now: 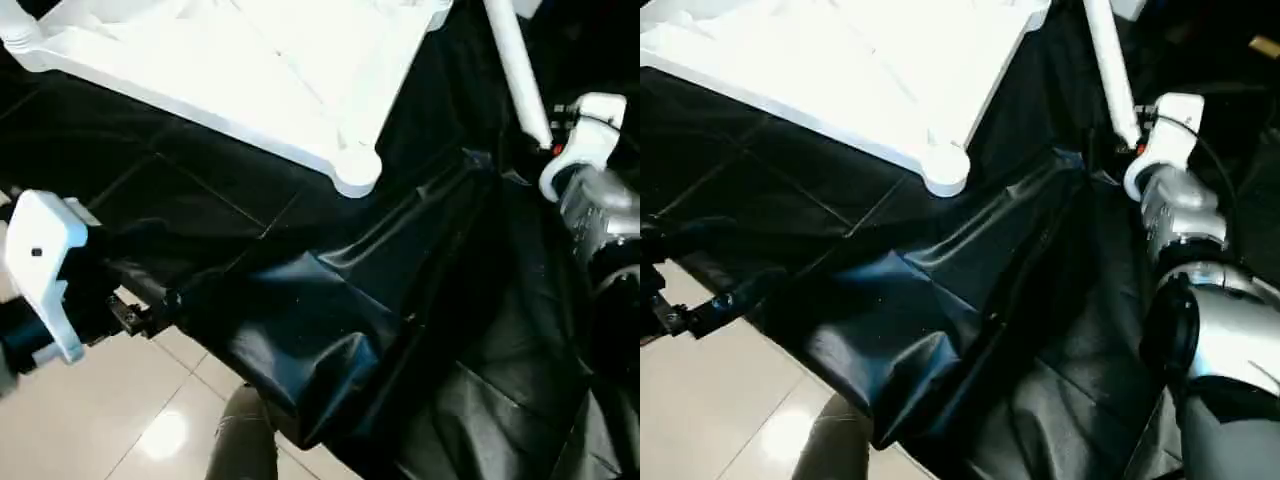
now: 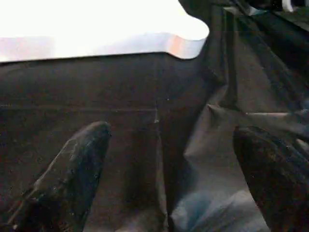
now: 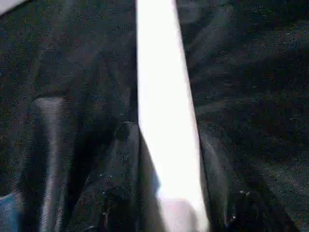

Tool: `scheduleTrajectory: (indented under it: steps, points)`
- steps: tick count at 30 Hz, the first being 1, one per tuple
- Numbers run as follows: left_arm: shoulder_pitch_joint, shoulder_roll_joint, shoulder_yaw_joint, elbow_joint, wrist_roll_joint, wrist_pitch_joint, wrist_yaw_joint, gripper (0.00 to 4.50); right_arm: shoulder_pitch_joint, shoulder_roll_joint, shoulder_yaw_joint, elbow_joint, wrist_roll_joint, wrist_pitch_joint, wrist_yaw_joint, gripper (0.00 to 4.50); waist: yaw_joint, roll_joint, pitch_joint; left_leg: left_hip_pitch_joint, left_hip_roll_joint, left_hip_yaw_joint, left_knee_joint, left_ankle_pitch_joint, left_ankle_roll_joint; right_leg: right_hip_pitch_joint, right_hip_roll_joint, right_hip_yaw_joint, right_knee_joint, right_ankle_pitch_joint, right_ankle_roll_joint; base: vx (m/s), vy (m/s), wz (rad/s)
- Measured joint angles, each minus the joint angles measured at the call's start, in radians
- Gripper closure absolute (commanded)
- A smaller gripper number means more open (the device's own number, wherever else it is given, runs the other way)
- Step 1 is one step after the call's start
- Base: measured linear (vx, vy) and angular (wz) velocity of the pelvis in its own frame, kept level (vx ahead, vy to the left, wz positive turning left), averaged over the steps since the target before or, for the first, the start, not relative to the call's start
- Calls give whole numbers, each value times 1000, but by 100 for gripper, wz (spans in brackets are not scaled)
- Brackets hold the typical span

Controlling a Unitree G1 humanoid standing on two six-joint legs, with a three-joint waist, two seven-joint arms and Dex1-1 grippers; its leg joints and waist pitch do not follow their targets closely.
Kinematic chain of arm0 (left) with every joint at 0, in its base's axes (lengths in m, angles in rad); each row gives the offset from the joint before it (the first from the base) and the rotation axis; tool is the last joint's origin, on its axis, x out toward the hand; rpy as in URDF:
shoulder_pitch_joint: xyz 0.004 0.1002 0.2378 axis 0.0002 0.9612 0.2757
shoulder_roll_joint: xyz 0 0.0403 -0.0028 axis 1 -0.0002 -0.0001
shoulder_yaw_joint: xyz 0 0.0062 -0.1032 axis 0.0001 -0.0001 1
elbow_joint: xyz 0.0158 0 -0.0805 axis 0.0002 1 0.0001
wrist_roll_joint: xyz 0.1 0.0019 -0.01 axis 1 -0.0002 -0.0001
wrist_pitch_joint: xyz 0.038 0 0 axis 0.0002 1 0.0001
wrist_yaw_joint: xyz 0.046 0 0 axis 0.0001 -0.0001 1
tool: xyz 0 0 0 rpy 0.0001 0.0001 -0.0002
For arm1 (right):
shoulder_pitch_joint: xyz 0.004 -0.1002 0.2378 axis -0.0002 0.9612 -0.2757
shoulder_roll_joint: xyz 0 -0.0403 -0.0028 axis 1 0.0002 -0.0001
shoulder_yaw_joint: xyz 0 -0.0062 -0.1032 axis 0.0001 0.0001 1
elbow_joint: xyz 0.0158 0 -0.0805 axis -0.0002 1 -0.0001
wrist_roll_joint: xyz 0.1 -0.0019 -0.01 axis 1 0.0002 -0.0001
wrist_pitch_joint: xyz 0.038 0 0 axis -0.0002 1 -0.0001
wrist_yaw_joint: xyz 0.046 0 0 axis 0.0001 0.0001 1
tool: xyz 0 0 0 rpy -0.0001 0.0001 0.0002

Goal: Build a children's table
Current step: Pick table leg

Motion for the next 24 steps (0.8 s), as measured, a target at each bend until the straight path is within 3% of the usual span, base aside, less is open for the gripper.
scheduleTrajectory:
  steps: [7, 12, 17, 24]
  points:
    - [0, -45, -87, 42, 68, -71, 14, 0, 31, 2, -27, -3, 32, -35, 51, 323, -10, -1, -3, -1, 2, 1, 12, -2, 4, 0, 0, 0, 11, 0, 0, 0, 0, 0]
    - [-42, -81, -179, 112, 149, -143, 20, 0, 58, 0, -38, -21, 54, -62, 73, 324, -21, 3, -18, 0, 2, 1, 22, -2, 5, 0, -1, 2, 21, 1, -2, 0, 0, 0]
    - [-68, -111, -256, 174, 223, -210, 29, 0, 63, -2, -38, -41, 69, -82, 127, 325, -43, 2, -47, 1, 4, 1, 33, -1, 5, 0, -1, 3, 32, 1, -3, 0, 0, 0]
    - [-31, -157, -297, 179, 265, -267, 35, 0, 120, 1, -67, -122, 135, -91, 272, 325, -60, -8, -105, 4, 4, 1, 35, 0, 7, 2, -1, 3, 34, 3, -5, 0, 0, 0]
